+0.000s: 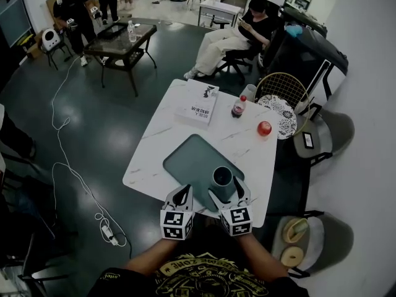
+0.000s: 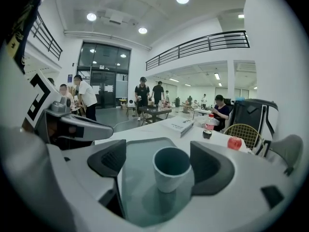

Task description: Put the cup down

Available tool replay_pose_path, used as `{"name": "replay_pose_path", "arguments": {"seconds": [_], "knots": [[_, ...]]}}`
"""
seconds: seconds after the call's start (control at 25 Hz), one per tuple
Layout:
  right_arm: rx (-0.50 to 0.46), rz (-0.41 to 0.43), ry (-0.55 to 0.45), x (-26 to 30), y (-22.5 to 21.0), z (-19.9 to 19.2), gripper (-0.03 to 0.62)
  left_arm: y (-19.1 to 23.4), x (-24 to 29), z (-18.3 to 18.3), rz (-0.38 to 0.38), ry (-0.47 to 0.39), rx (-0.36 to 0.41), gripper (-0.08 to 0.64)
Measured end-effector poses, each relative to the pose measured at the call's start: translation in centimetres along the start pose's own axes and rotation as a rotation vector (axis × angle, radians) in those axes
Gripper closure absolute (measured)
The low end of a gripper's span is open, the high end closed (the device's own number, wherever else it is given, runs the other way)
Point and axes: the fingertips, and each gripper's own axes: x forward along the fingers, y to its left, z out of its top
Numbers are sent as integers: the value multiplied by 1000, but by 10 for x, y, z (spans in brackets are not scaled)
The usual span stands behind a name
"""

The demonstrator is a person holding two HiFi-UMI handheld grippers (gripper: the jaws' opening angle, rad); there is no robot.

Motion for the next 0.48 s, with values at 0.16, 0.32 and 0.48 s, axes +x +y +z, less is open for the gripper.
{"name": "replay_pose_path", "arguments": {"seconds": [0.16,0.32,0.48], "knots": [[23,-17,-23,-16,3,9,178,-7,-7,9,-16,-21,23,550],[42,-23,-37,-28,6,17,178,-13,-14,18,-28,-43,49,549],[45,-16,-51,-37,11,24,189,-18,-19,27,-32,-66,76,549]]}}
